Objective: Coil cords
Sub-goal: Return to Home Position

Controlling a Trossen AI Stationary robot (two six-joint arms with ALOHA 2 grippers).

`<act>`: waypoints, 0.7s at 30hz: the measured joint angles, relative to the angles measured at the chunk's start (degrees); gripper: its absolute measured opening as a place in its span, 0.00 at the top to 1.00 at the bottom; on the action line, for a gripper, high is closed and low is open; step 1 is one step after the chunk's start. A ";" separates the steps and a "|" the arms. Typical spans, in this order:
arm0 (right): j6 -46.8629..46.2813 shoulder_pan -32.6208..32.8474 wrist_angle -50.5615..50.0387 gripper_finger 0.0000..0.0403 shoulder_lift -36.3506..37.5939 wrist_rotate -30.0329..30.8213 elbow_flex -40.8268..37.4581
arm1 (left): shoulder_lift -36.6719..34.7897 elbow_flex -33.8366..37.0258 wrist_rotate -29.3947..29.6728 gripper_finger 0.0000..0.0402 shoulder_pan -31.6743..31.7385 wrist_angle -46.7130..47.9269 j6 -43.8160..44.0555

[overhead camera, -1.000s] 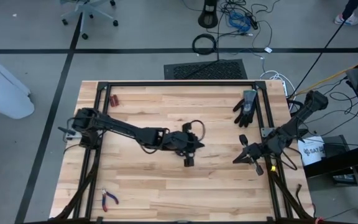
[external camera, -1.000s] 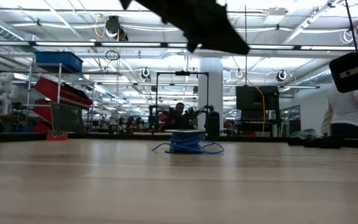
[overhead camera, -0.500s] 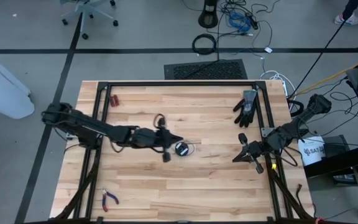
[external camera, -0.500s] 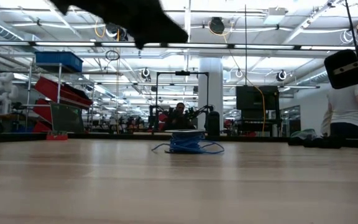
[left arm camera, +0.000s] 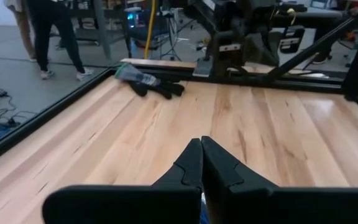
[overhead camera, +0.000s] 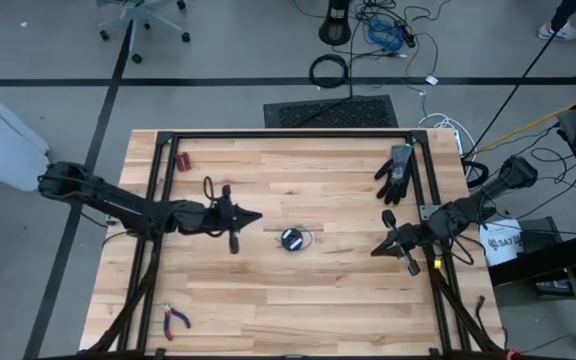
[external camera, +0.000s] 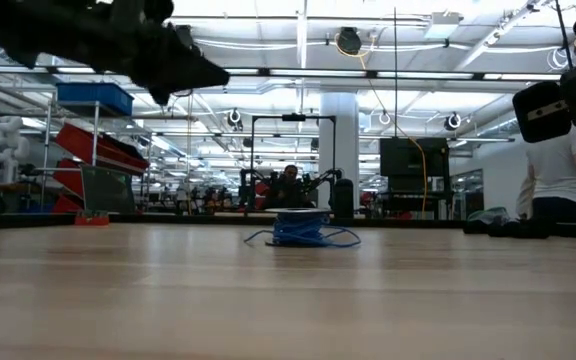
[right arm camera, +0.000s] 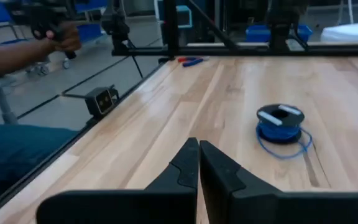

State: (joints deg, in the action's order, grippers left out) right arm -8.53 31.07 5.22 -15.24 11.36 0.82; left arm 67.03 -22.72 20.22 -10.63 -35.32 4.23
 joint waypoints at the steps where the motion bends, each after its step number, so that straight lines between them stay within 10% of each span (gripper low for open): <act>1: 0.45 -0.88 0.07 1.00 0.60 -1.06 0.00 | -0.73 0.66 0.34 1.00 0.00 -0.05 -0.02; 21: 3.29 -14.99 -3.35 1.00 6.99 -13.62 0.04 | -13.77 12.79 0.32 1.00 0.00 -0.47 2.85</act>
State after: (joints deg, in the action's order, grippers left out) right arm -5.23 16.08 1.87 -8.25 -2.26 0.86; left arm 53.27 -9.93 20.54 -10.63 -35.80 7.08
